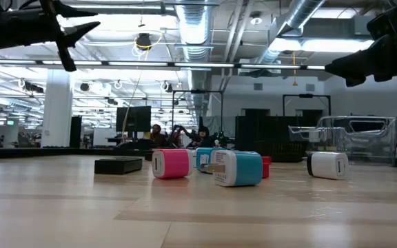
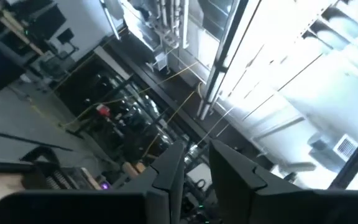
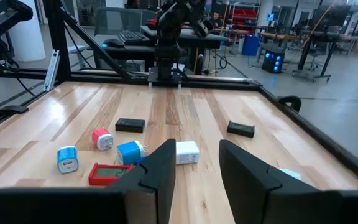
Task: Pick & Place Office items
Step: Put the top black digital timer into the black bin
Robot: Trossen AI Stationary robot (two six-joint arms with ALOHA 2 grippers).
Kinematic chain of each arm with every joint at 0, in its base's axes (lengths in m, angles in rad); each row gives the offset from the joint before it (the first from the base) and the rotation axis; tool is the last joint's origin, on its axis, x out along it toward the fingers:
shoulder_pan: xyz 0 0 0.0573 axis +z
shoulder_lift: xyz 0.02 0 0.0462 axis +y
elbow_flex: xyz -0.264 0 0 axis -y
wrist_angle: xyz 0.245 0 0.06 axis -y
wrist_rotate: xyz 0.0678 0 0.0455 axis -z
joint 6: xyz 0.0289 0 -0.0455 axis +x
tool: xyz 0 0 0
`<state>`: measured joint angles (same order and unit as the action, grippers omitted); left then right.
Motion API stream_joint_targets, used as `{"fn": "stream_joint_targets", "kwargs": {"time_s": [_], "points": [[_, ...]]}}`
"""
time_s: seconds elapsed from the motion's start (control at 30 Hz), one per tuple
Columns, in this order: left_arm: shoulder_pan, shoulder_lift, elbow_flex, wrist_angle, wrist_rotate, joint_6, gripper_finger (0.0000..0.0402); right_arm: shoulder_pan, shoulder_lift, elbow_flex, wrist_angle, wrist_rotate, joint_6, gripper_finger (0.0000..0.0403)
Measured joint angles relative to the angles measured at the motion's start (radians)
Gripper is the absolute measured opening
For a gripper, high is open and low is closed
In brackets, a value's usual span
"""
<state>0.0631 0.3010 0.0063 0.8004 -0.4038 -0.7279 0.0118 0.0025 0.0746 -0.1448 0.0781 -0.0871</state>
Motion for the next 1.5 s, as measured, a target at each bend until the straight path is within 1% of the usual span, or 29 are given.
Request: {"fn": "stream_joint_targets", "kwargs": {"time_s": [0.07,0.17,0.23,0.4,0.43,0.5,0.6,0.67,0.73,0.83,0.97,1.07,1.13,1.2,1.27,1.3,1.33,1.4,1.5], "points": [[0.0,0.02,0.0,0.037,0.0,-0.012,0.0072,-0.006,0.006,0.0,0.031,0.0,-0.008,0.0115],[-0.004,0.058,0.0,0.089,0.017,-0.018,0.0072,-0.007,0.015,-0.001,0.107,0.01,0.139,0.0115],[-0.008,0.091,0.0,0.115,0.018,-0.033,0.0072,-0.011,0.024,0.0,0.202,0.039,0.232,0.0115],[-0.006,0.19,0.0,0.206,-0.014,-0.113,0.0072,-0.016,0.038,0.0,0.476,0.046,0.418,0.0115],[-0.006,0.213,0.0,0.225,-0.016,-0.135,0.0072,-0.016,0.038,0.0,0.519,0.066,0.448,0.0115],[-0.006,0.262,0.001,0.256,-0.017,-0.182,0.0072,-0.019,0.038,0.001,0.574,0.152,0.503,0.0115],[-0.006,0.338,0.025,0.255,-0.018,-0.289,0.0072,-0.022,0.035,0.0,0.631,0.291,0.603,0.0115],[-0.006,0.383,0.052,0.254,-0.002,-0.323,0.0072,-0.022,0.034,0.0,0.678,0.345,0.637,0.0115],[-0.005,0.42,0.087,0.256,0.026,-0.261,0.0072,-0.021,0.035,0.0,0.718,0.402,0.696,0.0115],[-0.006,0.455,0.148,0.254,0.05,-0.081,0.0069,-0.022,0.035,0.0,0.779,0.445,0.767,0.0115],[-0.006,0.463,0.251,0.255,0.074,0.12,0.0062,-0.021,0.037,0.0,0.827,0.445,0.859,0.0115],[-0.006,0.441,0.345,0.224,0.169,0.267,0.0063,-0.02,0.049,0.003,0.86,0.409,0.906,0.0115],[-0.006,0.417,0.414,0.128,0.201,0.334,0.007,-0.012,0.073,0.029,0.881,0.388,0.89,0.0115],[-0.006,0.394,0.5,-0.03,0.211,0.406,0.0083,0.002,0.117,0.082,0.9,0.379,0.823,0.0115],[-0.006,0.37,0.603,-0.255,0.208,0.475,0.01,0.018,0.181,0.158,0.904,0.378,0.728,0.0115],[-0.006,0.365,0.663,-0.386,0.19,0.509,0.0111,0.026,0.217,0.201,0.904,0.376,0.674,0.0115],[-0.006,0.365,0.725,-0.523,0.158,0.54,0.0122,0.034,0.252,0.245,0.901,0.376,0.625,0.0115],[-0.006,0.385,0.856,-0.817,0.064,0.587,0.0147,0.051,0.322,0.342,0.882,0.376,0.531,0.0115],[-0.005,0.462,1.029,-1.133,-0.075,0.646,0.0187,0.076,0.403,0.495,0.76,0.387,0.45,0.0115]]}}
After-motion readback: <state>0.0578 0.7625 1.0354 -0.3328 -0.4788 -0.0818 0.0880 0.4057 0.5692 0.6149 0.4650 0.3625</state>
